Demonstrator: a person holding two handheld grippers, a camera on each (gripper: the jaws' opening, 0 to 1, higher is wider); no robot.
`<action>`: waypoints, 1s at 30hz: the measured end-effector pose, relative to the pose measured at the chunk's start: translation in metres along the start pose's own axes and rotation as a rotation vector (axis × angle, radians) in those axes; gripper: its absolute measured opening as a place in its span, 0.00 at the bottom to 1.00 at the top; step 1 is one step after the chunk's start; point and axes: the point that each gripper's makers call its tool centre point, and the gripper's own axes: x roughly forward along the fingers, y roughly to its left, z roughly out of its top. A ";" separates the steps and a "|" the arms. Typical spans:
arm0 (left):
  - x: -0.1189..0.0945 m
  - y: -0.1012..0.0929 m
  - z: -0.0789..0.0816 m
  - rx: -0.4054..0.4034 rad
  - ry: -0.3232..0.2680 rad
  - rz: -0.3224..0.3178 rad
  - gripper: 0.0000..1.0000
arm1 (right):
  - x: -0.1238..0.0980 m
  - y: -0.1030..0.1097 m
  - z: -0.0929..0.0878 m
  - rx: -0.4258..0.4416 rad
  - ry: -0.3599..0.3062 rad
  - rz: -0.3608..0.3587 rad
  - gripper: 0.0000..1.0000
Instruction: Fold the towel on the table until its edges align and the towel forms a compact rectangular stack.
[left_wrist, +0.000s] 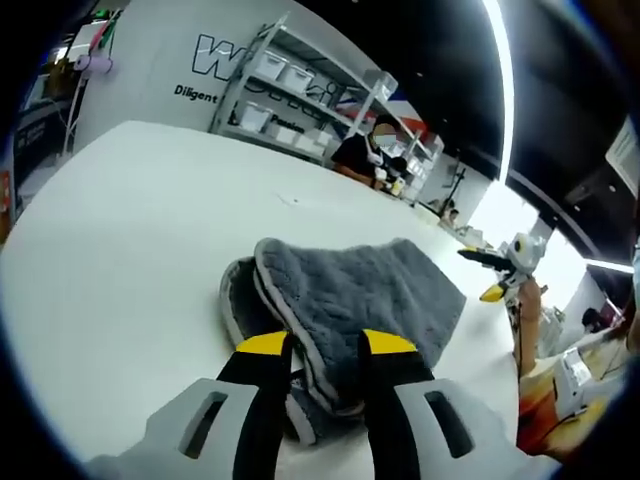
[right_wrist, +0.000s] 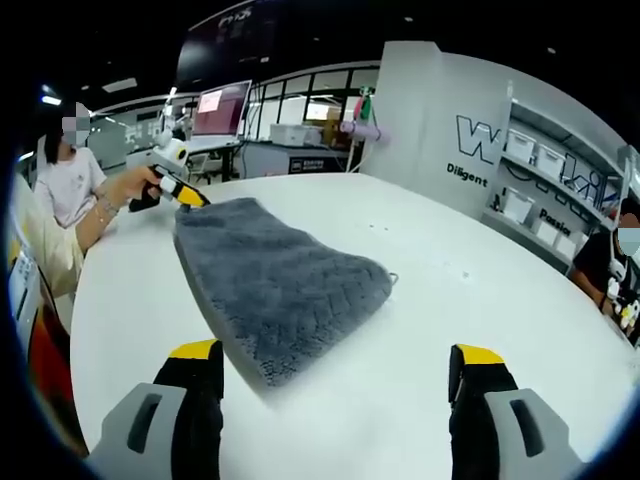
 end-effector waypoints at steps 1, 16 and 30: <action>0.000 0.001 0.000 -0.001 0.000 0.002 0.21 | 0.000 0.000 0.000 -0.001 0.001 0.000 0.95; -0.002 0.002 0.007 -0.015 -0.054 -0.011 0.04 | 0.001 0.000 -0.003 0.000 0.013 -0.001 0.94; -0.011 -0.001 0.027 0.000 -0.152 -0.029 0.03 | 0.002 0.000 -0.005 0.012 0.019 0.007 0.94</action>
